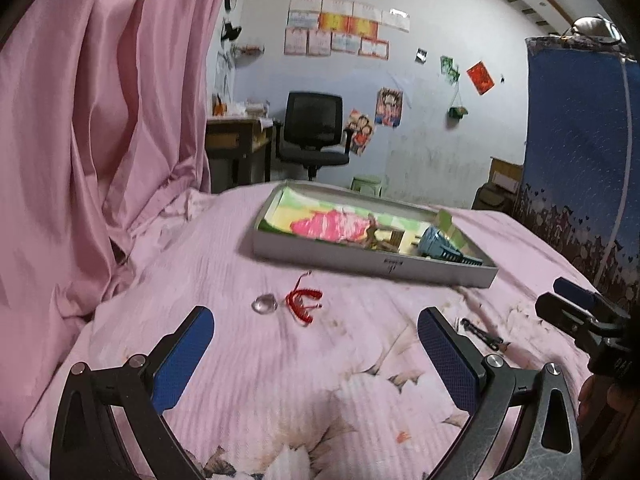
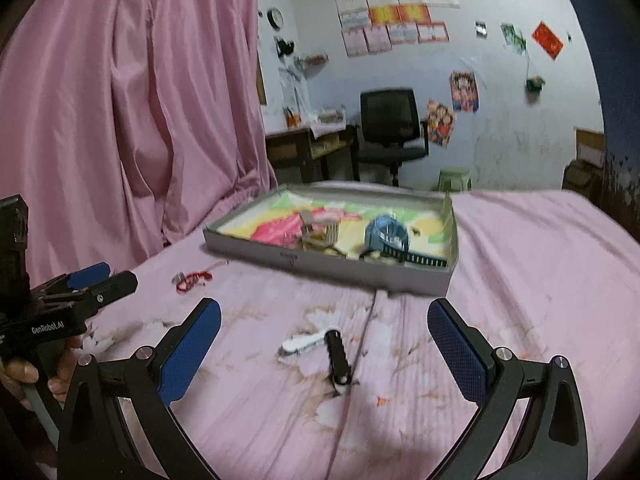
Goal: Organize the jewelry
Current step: 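Move the left tool to the clear ring while the right tool approaches the white clip, then grasp the clear ring with the left tool while the right tool grasps the white clip, then carry the clear ring and white clip into the tray and open both tools, then move the left tool to the red bracelet while the right tool approaches the black hair tie, then grasp the red beaded bracelet with the left tool while the right tool grasps the black beaded hair tie, then carry the red bracelet and black hair tie into the tray and open both tools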
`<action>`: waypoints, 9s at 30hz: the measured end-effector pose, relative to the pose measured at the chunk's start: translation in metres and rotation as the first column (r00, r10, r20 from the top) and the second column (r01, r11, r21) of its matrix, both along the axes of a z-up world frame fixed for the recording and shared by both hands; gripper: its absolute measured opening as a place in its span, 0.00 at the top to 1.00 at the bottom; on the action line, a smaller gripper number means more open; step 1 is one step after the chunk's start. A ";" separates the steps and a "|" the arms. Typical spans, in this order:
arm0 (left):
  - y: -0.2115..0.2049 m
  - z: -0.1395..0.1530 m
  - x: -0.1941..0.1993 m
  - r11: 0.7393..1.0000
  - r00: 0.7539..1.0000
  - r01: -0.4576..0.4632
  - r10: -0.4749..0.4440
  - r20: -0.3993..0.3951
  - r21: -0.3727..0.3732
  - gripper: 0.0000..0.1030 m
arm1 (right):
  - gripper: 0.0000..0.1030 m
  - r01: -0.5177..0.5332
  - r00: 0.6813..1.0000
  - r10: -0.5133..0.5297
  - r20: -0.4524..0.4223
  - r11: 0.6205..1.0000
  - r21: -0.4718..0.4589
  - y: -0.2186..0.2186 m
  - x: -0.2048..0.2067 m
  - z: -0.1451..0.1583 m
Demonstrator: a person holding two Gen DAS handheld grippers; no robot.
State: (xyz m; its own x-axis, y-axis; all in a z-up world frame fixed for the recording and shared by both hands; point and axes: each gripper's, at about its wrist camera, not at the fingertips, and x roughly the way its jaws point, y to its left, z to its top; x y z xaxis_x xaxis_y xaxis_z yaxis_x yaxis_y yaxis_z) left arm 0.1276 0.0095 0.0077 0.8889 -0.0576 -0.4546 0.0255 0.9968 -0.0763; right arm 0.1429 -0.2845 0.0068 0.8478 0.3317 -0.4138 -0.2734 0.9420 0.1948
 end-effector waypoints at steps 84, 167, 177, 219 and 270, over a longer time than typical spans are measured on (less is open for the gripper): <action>-0.013 0.012 0.047 0.997 0.997 0.075 -0.075 -0.019 -0.001 0.81 | 0.87 -0.139 0.977 0.161 -0.138 0.978 0.158 0.045 0.060 -0.024; -0.026 0.032 0.149 0.994 1.000 -0.025 0.023 -0.019 -0.105 0.21 | 0.23 0.053 0.997 -0.059 0.058 0.993 0.104 0.011 0.131 0.015; -0.023 0.045 0.084 0.996 0.991 -0.028 0.039 0.128 -0.087 0.05 | 0.01 0.049 0.974 -0.082 0.213 0.986 0.157 -0.004 0.068 0.037; 0.004 -0.027 0.077 0.999 0.963 0.017 -0.026 -0.268 -0.035 0.02 | 0.43 -0.145 0.953 0.141 -0.270 0.989 0.007 0.020 0.055 -0.046; -0.034 0.046 0.095 1.000 0.985 -0.004 0.006 0.175 -0.012 0.91 | 0.87 -0.027 0.983 0.012 0.182 0.997 0.079 0.029 0.085 0.037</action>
